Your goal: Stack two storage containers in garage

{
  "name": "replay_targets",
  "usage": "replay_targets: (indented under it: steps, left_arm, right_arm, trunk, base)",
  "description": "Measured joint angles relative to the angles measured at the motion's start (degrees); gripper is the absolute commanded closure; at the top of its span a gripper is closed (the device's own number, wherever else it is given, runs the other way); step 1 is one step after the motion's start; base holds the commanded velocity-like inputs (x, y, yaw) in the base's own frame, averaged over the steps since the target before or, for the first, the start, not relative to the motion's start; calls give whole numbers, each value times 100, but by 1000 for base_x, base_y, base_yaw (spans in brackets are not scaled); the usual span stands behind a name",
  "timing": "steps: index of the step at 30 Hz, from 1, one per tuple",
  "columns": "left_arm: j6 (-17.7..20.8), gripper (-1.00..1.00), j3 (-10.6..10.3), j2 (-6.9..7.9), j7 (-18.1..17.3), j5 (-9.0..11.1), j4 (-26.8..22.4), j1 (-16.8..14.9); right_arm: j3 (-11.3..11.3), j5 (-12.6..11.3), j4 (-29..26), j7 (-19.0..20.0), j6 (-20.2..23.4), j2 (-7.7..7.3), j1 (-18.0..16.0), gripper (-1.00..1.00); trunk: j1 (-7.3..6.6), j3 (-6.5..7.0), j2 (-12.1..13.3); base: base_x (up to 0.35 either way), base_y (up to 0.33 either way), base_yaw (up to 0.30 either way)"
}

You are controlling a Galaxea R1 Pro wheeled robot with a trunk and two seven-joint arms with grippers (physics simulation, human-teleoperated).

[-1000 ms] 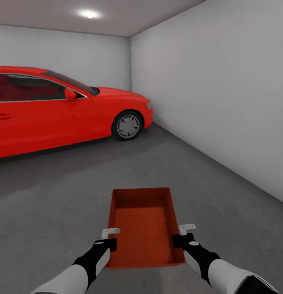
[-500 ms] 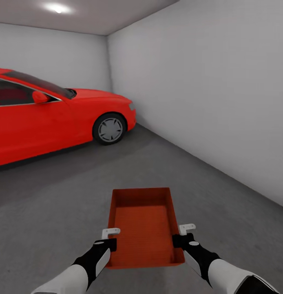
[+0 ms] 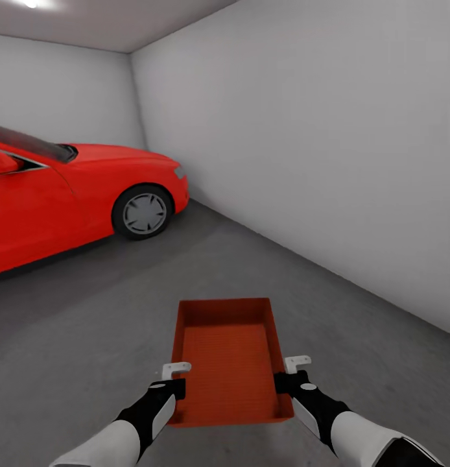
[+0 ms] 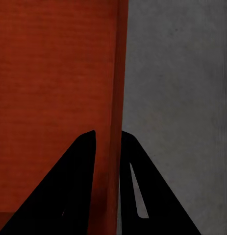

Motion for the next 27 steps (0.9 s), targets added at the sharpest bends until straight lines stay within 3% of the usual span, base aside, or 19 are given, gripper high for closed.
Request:
replay_targets:
  steps: [27]
  left_arm:
    - [0,100,-3,0,1,3,0,0]
  right_arm:
    - [1,-1,0,0,0,0,0,100]
  trunk:
    - [0,0,0]
  base:
    - [322,0,-257]
